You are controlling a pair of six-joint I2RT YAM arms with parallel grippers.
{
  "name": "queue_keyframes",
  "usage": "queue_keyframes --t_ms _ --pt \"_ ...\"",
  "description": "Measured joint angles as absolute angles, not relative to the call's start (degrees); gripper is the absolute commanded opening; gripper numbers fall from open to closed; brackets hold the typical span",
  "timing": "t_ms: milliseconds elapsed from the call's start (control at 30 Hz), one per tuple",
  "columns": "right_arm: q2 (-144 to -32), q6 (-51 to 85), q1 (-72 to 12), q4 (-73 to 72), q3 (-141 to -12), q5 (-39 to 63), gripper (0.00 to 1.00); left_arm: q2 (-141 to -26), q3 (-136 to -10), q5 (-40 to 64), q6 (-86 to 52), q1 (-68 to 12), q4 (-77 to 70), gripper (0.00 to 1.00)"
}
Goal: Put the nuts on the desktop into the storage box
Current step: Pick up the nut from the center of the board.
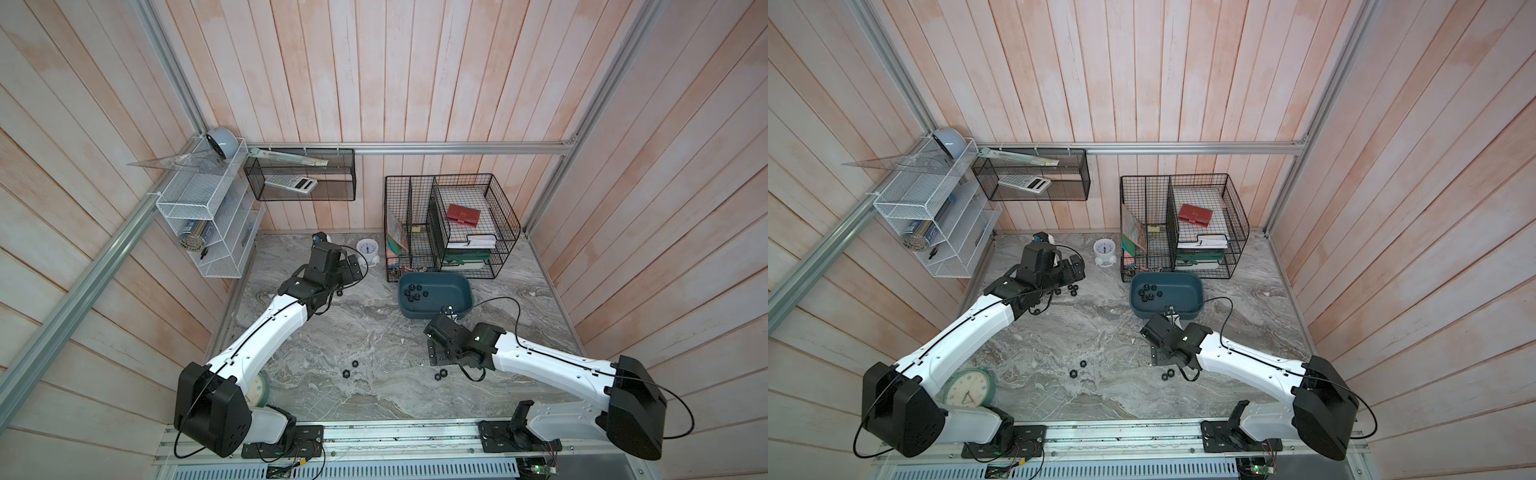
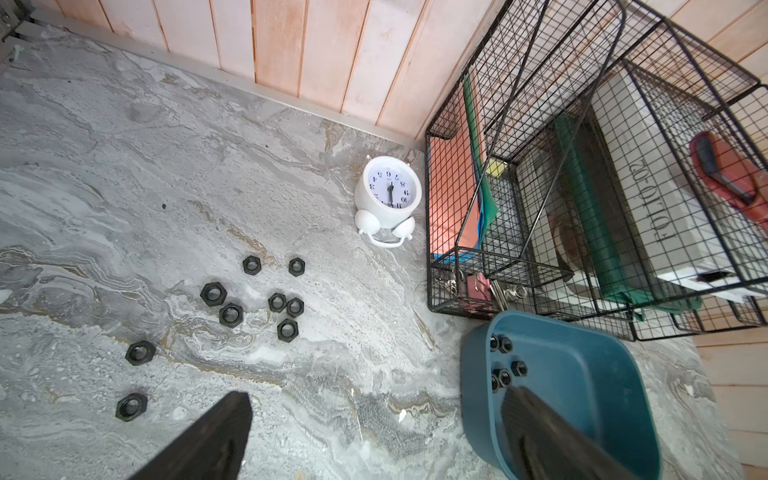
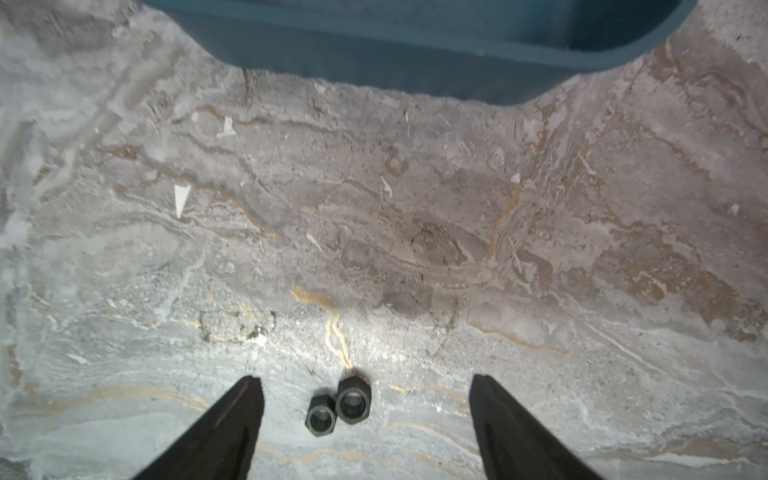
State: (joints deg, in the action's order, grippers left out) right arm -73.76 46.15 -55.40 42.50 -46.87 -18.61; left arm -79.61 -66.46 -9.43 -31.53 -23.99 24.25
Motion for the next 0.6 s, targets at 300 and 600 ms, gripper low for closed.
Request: queue_keyframes --t_ms 300,600 --pt "-73.28 52.82 -57.12 43.20 -41.93 -17.93 0.51 -79.55 -64.16 -8.56 -32.01 -23.99 23.94 1.00" --pt "-80.49 55.92 -57.12 42.96 -42.54 -18.00 0.50 -79.35 -64.14 -7.73 -32.62 -23.99 23.97 1.00"
